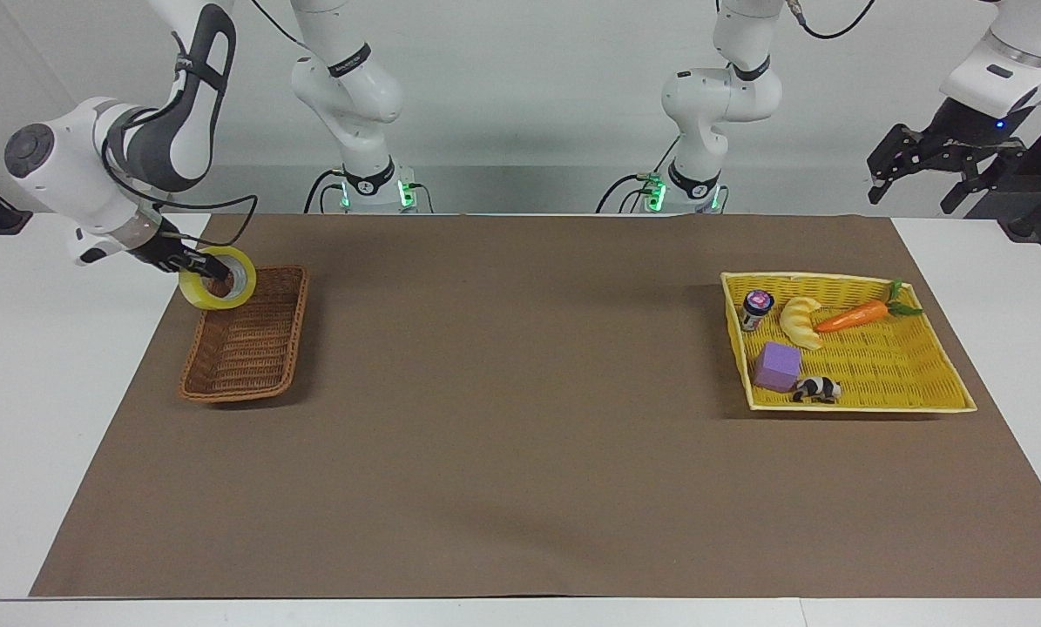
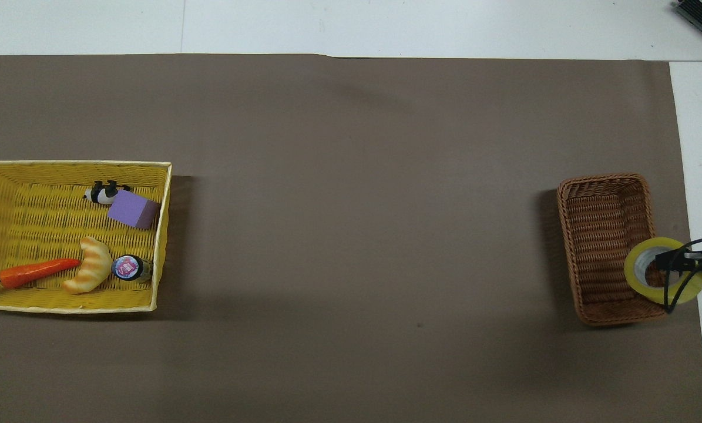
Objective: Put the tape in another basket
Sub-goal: 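Lower the tape into the wicker basket and open the right gripper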
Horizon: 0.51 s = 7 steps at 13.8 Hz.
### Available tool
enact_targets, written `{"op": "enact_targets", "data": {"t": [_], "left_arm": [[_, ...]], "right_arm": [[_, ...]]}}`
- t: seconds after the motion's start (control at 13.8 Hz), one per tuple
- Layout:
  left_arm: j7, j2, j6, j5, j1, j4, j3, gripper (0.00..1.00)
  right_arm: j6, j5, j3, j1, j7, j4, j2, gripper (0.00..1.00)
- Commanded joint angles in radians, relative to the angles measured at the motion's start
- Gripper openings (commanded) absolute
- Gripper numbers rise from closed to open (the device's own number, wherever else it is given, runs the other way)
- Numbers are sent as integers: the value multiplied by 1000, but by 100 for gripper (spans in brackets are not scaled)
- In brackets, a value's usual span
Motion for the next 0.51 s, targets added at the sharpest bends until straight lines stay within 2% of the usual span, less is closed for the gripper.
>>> {"op": "enact_targets", "data": {"t": [0.0,0.22,0.29,0.36,0.44], "left_arm": [[9,-15,-8,16,-2,-11,-2,100],[9,-15,-8,16,-2,-11,-2,100],[9,-15,-8,16,-2,-11,-2,100],[9,-15,-8,16,-2,-11,-2,100],[9,-15,-8,16,-2,-12,-2,100]], "right_arm": [[31,-21,18,-9,-12,-17,2,0],[66,-16,21,4,-13,-22,40,0],[68,-16,21,11,-12,-22,48,3],[68,-16,21,20,-12,-22,55,32],[68,-16,21,22,-12,-22,57,73]]}}
